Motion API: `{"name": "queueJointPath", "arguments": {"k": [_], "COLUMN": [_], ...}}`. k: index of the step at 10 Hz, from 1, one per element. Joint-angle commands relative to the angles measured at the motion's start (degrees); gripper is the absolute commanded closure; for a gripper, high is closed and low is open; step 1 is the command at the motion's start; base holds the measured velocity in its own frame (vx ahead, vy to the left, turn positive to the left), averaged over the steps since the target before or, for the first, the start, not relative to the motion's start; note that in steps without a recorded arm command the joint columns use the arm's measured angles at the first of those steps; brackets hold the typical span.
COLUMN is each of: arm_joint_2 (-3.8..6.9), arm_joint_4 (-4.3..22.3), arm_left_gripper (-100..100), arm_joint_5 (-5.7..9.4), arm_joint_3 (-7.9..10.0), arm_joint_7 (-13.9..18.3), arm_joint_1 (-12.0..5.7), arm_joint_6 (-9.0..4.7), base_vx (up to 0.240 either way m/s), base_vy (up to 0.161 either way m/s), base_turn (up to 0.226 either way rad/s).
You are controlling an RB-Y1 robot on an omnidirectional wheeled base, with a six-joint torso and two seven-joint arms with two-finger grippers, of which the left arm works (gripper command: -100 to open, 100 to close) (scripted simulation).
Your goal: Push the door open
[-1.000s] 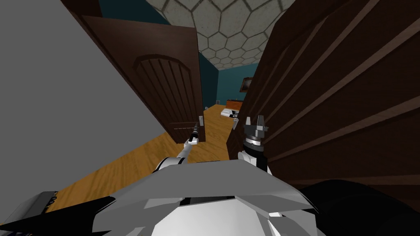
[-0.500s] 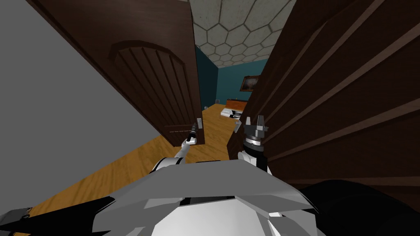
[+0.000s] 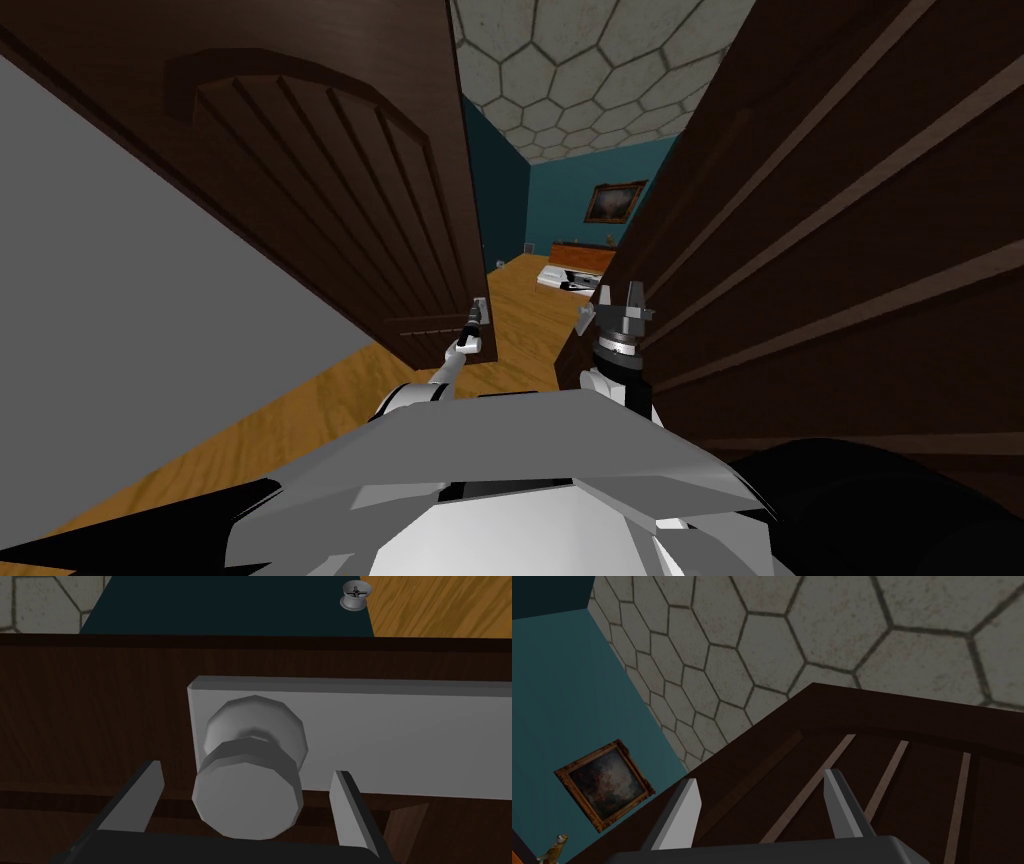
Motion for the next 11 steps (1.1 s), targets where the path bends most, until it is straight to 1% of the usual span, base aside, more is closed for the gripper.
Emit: {"name": "queueJointPath", "arguments": {"k": [1,2,7,8,9,10,11], "arm_joint_2": [0.0,0.0,0.0,0.95,1.15,1.51,1.51], "arm_joint_4": [0.0,0.0,0.0,0.73,0.93,1.35,1.41], "arm_left_gripper": [-100,100,100,100,100,100,100], "arm_joint_5": [0.0,0.0,0.0,0.27,0.35,0.54,0.54], "arm_joint_3": [0.0,0.0,0.0,1.95,2.56,3.88,3.88], "arm_joint_7": [0.0,0.0,0.0,-1.28,-1.67,-2.51,-2.51], "arm_joint_1": [0.0,0.0,0.0,-0.49,-0.67,-1.06,-1.06], "arm_joint_6": [0.0,0.0,0.0,-0.29,-0.41,-0.66,-0.66], "base_vx": [0.099,-0.013,-0.019,0.056,0.115,0.129,0.097], "base_vy": [-0.006,0.0,0.001,0.01,0.009,0.005,0.005], "base_turn": [-0.003,0.007,-0.002,-0.039,-0.026,-0.016,-0.009]}}
